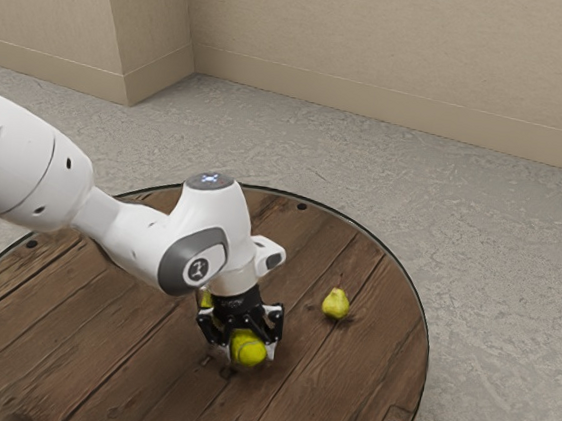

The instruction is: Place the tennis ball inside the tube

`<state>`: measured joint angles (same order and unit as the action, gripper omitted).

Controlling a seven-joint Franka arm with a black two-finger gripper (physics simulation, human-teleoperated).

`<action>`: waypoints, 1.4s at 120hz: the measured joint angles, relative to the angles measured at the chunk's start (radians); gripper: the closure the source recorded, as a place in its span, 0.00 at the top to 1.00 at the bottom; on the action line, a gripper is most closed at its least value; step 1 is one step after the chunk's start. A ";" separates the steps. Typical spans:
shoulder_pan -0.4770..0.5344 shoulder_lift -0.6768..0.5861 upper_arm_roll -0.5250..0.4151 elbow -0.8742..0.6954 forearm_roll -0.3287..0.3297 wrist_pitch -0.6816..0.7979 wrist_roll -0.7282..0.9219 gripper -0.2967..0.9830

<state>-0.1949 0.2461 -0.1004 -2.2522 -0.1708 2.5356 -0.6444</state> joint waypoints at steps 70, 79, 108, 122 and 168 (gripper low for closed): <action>-0.047 -0.392 0.007 0.132 0.031 -0.500 0.017 0.47; -0.042 -0.386 0.019 0.189 0.053 -0.572 0.024 0.48; -0.047 -0.299 0.105 0.379 0.133 -0.739 0.065 0.49; -0.038 -0.252 0.148 0.428 0.147 -0.776 0.093 0.49; -0.036 -0.170 0.169 0.510 0.161 -0.813 0.162 0.48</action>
<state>-0.2305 0.0763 0.0683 -1.7422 -0.0095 1.7224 -0.4820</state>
